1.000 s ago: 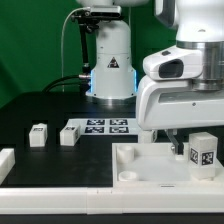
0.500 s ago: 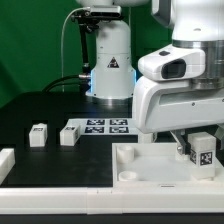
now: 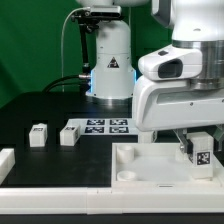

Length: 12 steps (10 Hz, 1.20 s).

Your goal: Assemble one leg

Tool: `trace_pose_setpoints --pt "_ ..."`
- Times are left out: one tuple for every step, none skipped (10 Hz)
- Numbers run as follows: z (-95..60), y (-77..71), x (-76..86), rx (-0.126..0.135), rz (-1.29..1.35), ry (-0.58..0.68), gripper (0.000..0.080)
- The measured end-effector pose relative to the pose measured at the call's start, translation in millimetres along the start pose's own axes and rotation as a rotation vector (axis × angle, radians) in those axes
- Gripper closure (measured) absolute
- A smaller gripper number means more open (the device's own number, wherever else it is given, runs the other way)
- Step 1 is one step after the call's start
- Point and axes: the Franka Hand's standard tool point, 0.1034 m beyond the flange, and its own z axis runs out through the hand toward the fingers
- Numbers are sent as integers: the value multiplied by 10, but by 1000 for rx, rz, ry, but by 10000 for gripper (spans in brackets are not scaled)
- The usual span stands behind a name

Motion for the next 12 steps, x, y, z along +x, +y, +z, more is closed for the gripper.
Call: trace_pose_setpoints --pt "10 -9 -10 -2 166 9 509" --pt "13 -12 -11 -3 314 12 509" --pt "18 -11 -9 -4 492 14 509" --pt "21 -10 -7 -4 641 13 509" --pt "20 -13 -7 -5 773 15 509" --pt "16 -21 -13 -9 899 13 509" --pt "17 -19 -15 -7 973 9 509" --pt "19 -14 -13 1 1072 7 509" --pt "19 -13 -11 4 1132 10 509" --pt "23 -15 -13 4 1131 9 399" --pt "23 -16 -14 4 1096 9 399" --pt "26 -27 -15 7 1069 13 264"
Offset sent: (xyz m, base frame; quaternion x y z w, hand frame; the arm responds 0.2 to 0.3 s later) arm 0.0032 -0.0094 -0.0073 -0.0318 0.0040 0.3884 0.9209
